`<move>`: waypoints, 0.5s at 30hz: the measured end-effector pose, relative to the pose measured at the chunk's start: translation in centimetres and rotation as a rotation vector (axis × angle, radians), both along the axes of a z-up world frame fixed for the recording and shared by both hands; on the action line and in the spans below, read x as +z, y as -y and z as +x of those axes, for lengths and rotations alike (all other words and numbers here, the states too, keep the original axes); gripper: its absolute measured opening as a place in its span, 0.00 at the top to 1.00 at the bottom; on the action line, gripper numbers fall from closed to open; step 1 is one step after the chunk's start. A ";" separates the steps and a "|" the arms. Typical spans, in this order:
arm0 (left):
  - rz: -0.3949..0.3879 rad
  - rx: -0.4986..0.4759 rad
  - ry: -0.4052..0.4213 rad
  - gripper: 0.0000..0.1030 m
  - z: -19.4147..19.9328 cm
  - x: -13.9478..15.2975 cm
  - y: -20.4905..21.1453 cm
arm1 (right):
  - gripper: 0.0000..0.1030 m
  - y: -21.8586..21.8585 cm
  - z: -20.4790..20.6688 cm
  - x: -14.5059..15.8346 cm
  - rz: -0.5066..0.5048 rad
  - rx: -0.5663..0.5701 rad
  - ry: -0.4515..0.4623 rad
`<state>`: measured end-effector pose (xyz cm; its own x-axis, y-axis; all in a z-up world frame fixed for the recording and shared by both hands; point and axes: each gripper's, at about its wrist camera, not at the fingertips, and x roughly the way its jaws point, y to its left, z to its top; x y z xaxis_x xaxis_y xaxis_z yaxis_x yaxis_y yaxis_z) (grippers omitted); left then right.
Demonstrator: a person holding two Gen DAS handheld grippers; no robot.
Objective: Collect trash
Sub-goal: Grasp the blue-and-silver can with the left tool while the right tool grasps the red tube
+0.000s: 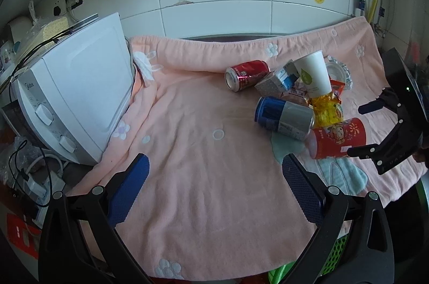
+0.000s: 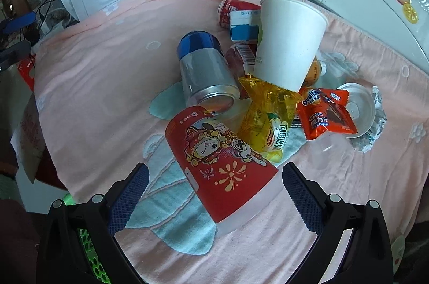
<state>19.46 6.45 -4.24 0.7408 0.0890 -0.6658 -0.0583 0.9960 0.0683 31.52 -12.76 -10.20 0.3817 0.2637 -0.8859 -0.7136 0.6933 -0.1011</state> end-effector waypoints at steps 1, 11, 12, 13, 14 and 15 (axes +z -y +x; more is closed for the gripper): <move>0.000 0.000 -0.002 0.05 0.2 -0.1 0.0 | 0.06 -0.2 0.3 -0.3 -0.004 0.011 -0.011; -0.006 0.001 -0.017 0.05 2.3 -0.6 -0.7 | 0.06 -2.2 0.9 -2.1 -0.095 0.138 -0.115; -0.009 0.001 -0.017 0.05 2.5 -0.7 -0.7 | 0.06 -2.5 0.7 -2.2 -0.105 0.148 -0.122; -0.011 0.000 -0.018 0.05 2.7 -0.7 -0.7 | 0.07 -2.7 0.7 -2.3 -0.108 0.156 -0.130; -0.014 -0.001 -0.020 0.05 2.9 -0.8 -0.7 | 0.07 -3.0 0.6 -2.4 -0.113 0.160 -0.136; -0.017 -0.003 -0.022 0.05 3.1 -0.8 -0.7 | 0.07 -3.3 0.5 -2.6 -0.123 0.166 -0.138</move>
